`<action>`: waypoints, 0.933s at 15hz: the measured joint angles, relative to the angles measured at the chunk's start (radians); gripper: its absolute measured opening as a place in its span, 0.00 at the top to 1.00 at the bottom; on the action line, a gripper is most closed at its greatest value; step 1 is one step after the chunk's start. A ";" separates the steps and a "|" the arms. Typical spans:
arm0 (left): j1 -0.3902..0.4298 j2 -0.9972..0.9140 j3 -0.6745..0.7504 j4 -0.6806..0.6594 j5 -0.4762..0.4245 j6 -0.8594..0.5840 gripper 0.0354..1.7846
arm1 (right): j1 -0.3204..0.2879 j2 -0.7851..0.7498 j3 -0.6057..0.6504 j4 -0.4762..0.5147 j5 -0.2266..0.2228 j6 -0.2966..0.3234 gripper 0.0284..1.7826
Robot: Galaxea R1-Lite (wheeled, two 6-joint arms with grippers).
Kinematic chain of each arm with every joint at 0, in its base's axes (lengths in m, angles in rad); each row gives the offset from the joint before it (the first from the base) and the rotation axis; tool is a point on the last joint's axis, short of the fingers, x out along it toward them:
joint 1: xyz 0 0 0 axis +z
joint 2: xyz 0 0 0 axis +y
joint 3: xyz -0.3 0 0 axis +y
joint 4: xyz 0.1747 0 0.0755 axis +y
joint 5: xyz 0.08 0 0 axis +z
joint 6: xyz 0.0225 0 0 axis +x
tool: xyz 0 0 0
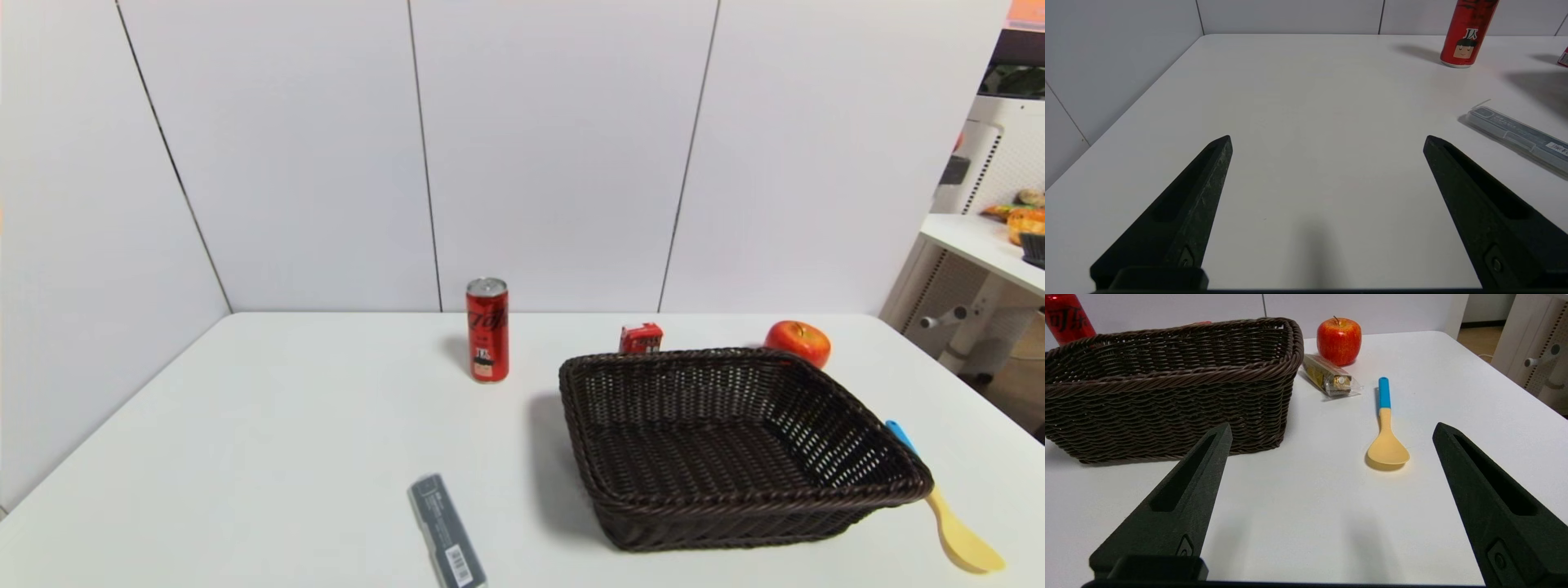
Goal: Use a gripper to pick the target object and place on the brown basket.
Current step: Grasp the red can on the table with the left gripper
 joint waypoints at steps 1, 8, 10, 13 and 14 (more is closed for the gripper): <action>0.000 0.000 0.000 0.000 0.000 0.000 0.06 | 0.000 0.000 0.000 0.000 0.000 -0.001 0.05; 0.000 0.000 0.000 0.001 0.014 -0.005 0.06 | 0.000 0.000 0.000 0.000 -0.001 -0.001 0.05; 0.000 0.000 0.000 0.001 0.018 -0.009 0.06 | 0.000 0.000 0.000 0.000 0.000 0.000 0.05; 0.000 0.001 0.000 0.001 0.019 -0.012 0.06 | 0.000 0.000 0.000 0.000 0.000 0.000 0.05; 0.000 0.004 0.000 0.001 0.019 -0.012 0.06 | 0.000 0.000 0.000 0.000 -0.001 -0.001 0.05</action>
